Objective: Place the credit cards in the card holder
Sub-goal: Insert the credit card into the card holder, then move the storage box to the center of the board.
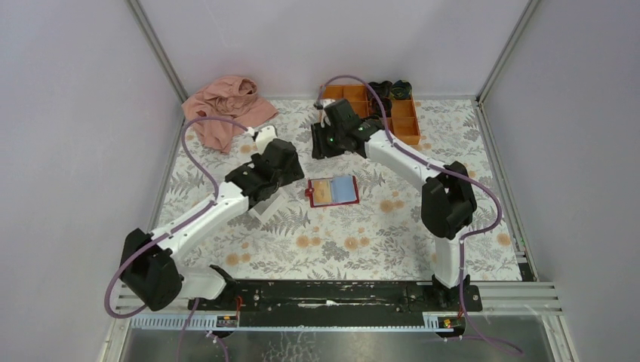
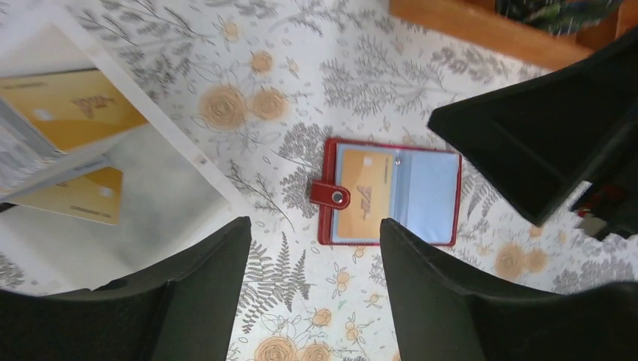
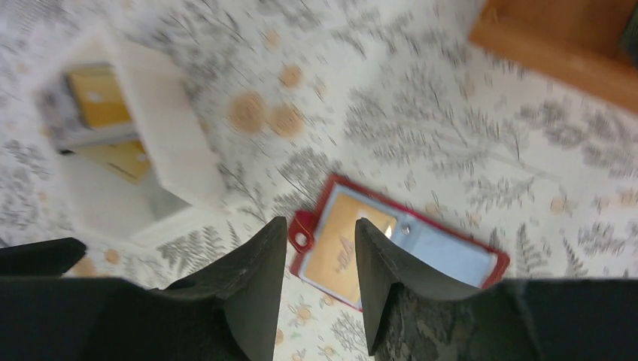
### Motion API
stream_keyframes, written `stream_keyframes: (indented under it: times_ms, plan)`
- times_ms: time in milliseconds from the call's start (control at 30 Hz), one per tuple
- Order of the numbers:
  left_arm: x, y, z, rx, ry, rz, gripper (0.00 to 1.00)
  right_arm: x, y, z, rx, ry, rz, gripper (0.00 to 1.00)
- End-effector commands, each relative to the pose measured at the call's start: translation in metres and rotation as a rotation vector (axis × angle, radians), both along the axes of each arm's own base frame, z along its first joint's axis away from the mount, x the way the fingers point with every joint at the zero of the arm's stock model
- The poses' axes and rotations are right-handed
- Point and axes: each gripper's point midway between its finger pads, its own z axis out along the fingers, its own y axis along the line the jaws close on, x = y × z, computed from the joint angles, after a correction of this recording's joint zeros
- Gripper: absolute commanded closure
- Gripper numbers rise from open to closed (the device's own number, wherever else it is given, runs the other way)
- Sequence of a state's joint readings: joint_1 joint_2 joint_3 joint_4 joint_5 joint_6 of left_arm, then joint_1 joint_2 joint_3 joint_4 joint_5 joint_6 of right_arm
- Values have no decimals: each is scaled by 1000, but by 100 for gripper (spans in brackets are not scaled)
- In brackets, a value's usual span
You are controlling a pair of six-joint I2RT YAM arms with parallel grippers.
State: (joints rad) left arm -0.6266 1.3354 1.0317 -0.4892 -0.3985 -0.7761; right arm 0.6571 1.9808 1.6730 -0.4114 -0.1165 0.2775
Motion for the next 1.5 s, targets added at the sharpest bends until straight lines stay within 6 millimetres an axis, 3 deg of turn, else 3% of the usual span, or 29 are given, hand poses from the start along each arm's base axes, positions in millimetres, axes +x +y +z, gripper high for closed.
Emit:
stream_keyframes:
  times_ms: [0, 300, 500, 767, 933, 1233, 1467]
  plan:
    - [1, 40, 13, 66, -1, 142, 29, 6, 32, 53, 93, -110, 145, 55]
    - [-17, 100, 31, -73, -21, 403, 31, -13, 111, 83, 252, -96, 399, 56]
    - [-49, 128, 28, -120, -14, 544, 33, -28, 160, 73, 288, -78, 469, 51]
    - [-80, 149, 17, -192, -21, 667, 32, -56, 202, 48, 272, -87, 556, 46]
    - [-88, 159, 1, -172, 18, 713, 31, -49, 204, 30, 204, -118, 524, 45]
    - [-85, 164, -16, -177, 62, 740, 29, -12, 166, 0, -53, -257, 404, 45]
    - [-86, 167, -25, -181, 84, 757, 29, -13, 155, -31, -103, -207, 415, 46]
